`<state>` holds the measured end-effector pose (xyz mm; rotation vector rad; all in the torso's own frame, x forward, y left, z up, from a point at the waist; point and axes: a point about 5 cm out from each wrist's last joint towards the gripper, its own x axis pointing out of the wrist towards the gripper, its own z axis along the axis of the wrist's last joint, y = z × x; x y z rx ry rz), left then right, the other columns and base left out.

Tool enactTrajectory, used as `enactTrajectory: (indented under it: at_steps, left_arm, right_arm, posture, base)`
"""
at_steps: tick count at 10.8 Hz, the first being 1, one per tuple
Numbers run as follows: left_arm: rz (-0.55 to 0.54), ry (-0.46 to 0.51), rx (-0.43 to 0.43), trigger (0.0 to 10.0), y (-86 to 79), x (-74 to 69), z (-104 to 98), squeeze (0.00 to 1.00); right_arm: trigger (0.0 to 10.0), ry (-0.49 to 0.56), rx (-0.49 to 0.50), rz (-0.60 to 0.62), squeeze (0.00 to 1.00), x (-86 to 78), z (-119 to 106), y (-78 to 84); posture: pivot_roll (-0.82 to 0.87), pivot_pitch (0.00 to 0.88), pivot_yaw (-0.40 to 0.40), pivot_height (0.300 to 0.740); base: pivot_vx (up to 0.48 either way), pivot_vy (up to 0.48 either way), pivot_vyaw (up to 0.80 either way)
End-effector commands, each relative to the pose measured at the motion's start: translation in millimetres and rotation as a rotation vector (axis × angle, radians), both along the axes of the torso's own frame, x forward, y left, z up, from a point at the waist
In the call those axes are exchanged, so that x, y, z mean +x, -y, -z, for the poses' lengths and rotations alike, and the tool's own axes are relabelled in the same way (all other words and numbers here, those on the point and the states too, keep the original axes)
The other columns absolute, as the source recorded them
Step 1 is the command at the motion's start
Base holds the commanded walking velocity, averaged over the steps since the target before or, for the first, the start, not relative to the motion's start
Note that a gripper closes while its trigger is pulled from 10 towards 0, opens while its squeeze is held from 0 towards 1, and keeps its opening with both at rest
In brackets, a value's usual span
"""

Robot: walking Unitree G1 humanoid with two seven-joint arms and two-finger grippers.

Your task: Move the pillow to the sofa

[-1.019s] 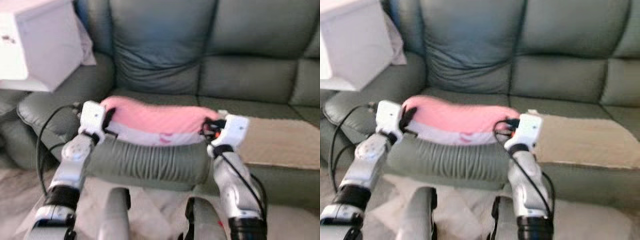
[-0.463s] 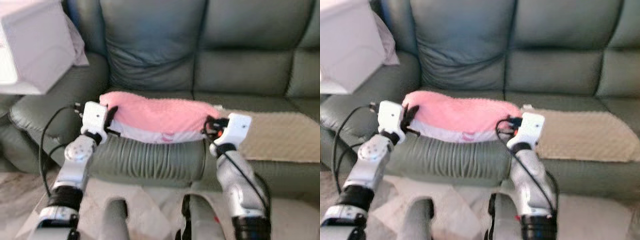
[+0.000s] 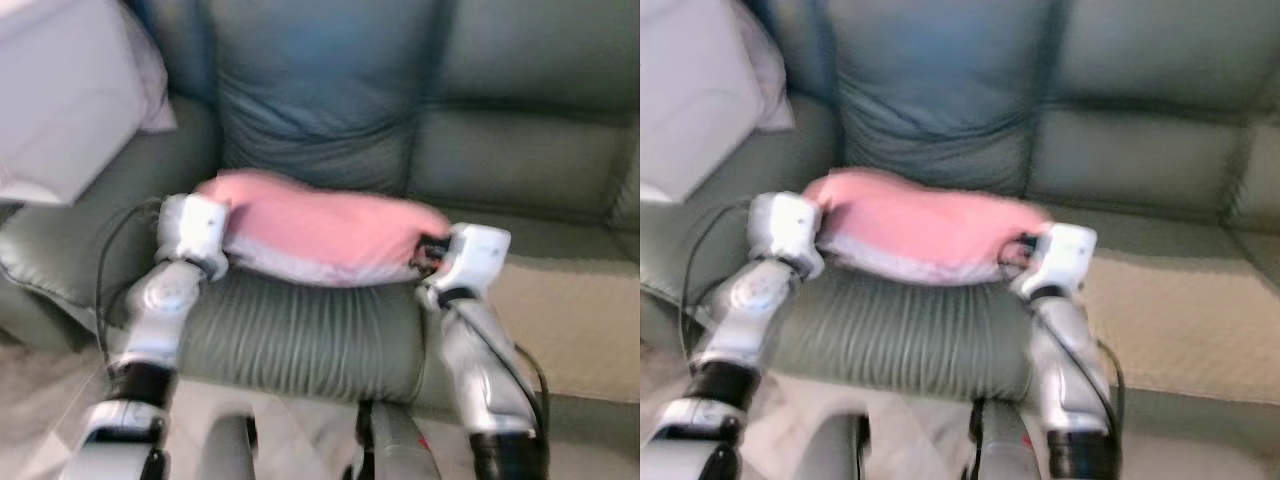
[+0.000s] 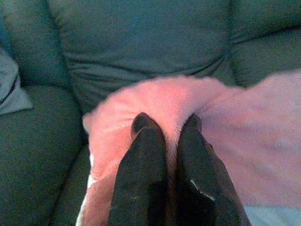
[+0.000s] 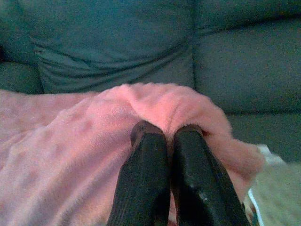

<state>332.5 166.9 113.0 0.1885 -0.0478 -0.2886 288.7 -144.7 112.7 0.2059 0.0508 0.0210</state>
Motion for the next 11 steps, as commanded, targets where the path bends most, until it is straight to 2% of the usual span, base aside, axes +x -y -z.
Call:
enactTrajectory:
  at_steps: [1,4,6,7,9,11]
  left_arm:
    - [-0.031,0.001,0.008,10.0,-12.4,-1.7,0.1,0.00]
    - [-0.058,0.007,0.036,10.0,-18.2,2.7,-1.4,0.00]
    - [-0.075,-0.006,0.095,10.0,-21.8,10.5,0.5,0.00]
    - [-0.057,-0.017,0.101,10.0,-19.8,12.8,2.2,0.00]
    - [-0.014,-0.079,0.144,10.0,-14.1,17.7,10.8,0.00]
    - [-0.035,-0.141,0.206,10.0,-19.8,21.3,18.1,0.00]
  right_arm:
    - [10.0,-0.002,0.015,-0.020,0.00,-2.0,1.6,-6.0]
    - [10.0,-0.013,0.022,-0.024,0.00,-2.9,4.2,-6.2]
    - [10.0,-0.059,0.049,-0.015,0.00,-1.8,9.9,-8.1]
    - [10.0,-0.077,0.034,-0.021,0.00,1.3,9.9,-7.5]
    - [10.0,-0.177,0.009,-0.030,0.00,13.8,21.6,0.9]
    - [10.0,-0.196,-0.015,-0.046,0.00,27.2,22.3,0.1]
  posture:
    - [-0.01,0.000,-0.014,0.627]
    - [-0.01,0.000,-0.012,0.627]
    - [-0.01,0.000,-0.012,0.627]
    - [-0.02,0.000,-0.009,0.627]
    - [-0.02,0.018,-0.002,0.627]
    - [-0.03,0.070,-0.006,0.627]
  base:
    - [0.000,0.000,0.00]
    - [0.000,0.000,0.00]
    - [0.000,0.000,0.00]
    - [0.000,0.000,0.00]
    - [0.000,0.000,0.00]
    - [0.000,0.000,0.00]
